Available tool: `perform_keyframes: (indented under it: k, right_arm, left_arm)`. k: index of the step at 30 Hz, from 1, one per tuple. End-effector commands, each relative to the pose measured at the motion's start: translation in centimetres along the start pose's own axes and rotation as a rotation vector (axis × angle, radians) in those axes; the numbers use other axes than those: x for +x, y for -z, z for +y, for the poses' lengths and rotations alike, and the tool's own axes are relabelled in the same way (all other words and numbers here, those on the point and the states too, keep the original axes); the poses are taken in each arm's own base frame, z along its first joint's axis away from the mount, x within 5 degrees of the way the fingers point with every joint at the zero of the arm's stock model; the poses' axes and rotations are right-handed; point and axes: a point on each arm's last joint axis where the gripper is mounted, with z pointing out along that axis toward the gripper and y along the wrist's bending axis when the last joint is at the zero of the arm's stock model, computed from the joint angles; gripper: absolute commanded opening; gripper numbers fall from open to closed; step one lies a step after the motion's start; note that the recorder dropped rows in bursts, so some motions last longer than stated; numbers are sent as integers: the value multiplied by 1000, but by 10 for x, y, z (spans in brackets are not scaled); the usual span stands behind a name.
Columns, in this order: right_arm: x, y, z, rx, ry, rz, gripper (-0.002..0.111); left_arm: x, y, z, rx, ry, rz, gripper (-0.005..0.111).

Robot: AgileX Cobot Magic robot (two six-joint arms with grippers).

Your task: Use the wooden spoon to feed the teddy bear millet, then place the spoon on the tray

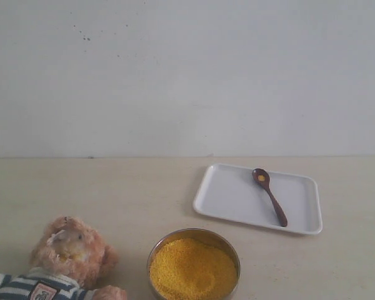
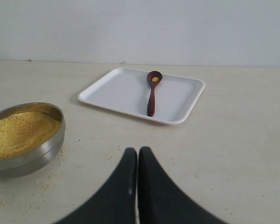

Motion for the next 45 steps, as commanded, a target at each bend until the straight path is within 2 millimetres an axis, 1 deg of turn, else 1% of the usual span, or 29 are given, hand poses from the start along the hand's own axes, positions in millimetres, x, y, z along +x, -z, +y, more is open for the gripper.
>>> perform_keyframes:
  k: [1, 4, 8, 10, 14, 24, 29, 42, 45]
  right_arm:
    - [-1, 0, 0, 1, 12, -7, 0]
    - [-1, 0, 0, 1, 12, -7, 0]
    - [-1, 0, 0, 1, 12, -7, 0]
    - [-1, 0, 0, 1, 12, -7, 0]
    - [-1, 0, 0, 1, 12, -7, 0]
    - [-1, 0, 0, 1, 12, -7, 0]
    - [-1, 0, 0, 1, 12, -7, 0]
    - [-1, 0, 0, 1, 12, -7, 0]
    - [-1, 0, 0, 1, 12, -7, 0]
  left_arm:
    - [13, 10, -20, 28, -98, -72, 4]
    - [24, 17, -22, -12, -136, -149, 4]
    - [51, 25, -19, -21, -153, -204, 4]
    - [60, 27, -16, -33, -160, -229, 4]
    - [71, 33, -9, -59, -134, -319, 4]
    - [85, 52, -4, -74, -171, -512, 4]
    - [90, 50, -2, -59, -167, -490, 4]
    - [90, 50, -2, -58, -164, -490, 4]
    - [88, 51, -1, -55, -115, -514, 4]
